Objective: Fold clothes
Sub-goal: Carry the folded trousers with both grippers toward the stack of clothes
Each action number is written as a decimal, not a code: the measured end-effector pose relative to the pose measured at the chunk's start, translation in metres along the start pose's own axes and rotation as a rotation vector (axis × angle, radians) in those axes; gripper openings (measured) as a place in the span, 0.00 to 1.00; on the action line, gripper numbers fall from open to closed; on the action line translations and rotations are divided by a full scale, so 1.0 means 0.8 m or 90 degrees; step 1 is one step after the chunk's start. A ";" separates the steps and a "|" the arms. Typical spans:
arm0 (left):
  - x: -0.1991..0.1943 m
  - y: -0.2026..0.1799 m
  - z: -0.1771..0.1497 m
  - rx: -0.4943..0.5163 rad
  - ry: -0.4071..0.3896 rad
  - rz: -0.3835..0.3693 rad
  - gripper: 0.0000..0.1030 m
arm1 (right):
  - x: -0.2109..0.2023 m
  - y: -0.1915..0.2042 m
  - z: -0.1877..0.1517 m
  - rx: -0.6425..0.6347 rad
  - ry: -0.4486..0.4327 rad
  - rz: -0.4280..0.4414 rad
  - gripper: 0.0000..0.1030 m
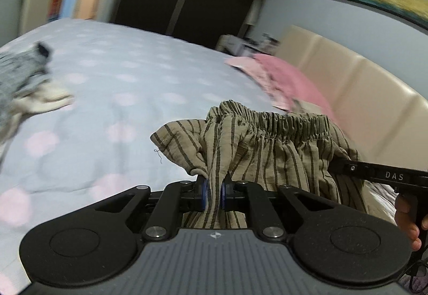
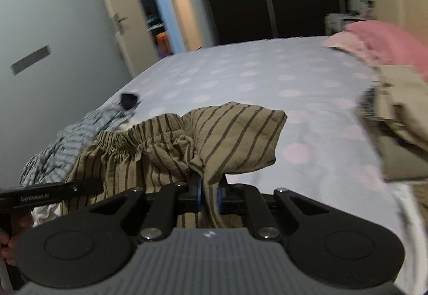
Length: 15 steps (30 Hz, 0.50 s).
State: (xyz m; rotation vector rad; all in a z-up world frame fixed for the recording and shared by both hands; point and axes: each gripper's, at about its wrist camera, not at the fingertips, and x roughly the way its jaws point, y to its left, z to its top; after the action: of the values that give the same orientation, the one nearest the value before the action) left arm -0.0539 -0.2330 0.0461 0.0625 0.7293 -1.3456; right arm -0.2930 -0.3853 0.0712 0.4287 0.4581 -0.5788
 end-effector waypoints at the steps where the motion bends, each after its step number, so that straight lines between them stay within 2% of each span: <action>1: 0.007 -0.013 0.003 0.012 0.004 -0.016 0.07 | -0.015 -0.011 -0.002 0.009 -0.005 -0.015 0.11; 9: 0.074 -0.133 0.038 0.109 0.030 -0.125 0.07 | -0.121 -0.089 -0.022 0.107 -0.065 -0.131 0.11; 15: 0.123 -0.224 0.054 0.168 0.045 -0.183 0.07 | -0.185 -0.132 -0.023 0.156 -0.129 -0.212 0.11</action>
State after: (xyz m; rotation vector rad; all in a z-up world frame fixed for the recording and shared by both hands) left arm -0.1916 -0.3828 0.0947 0.2238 0.6318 -1.7182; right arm -0.4716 -0.3938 0.1065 0.5248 0.2647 -0.9972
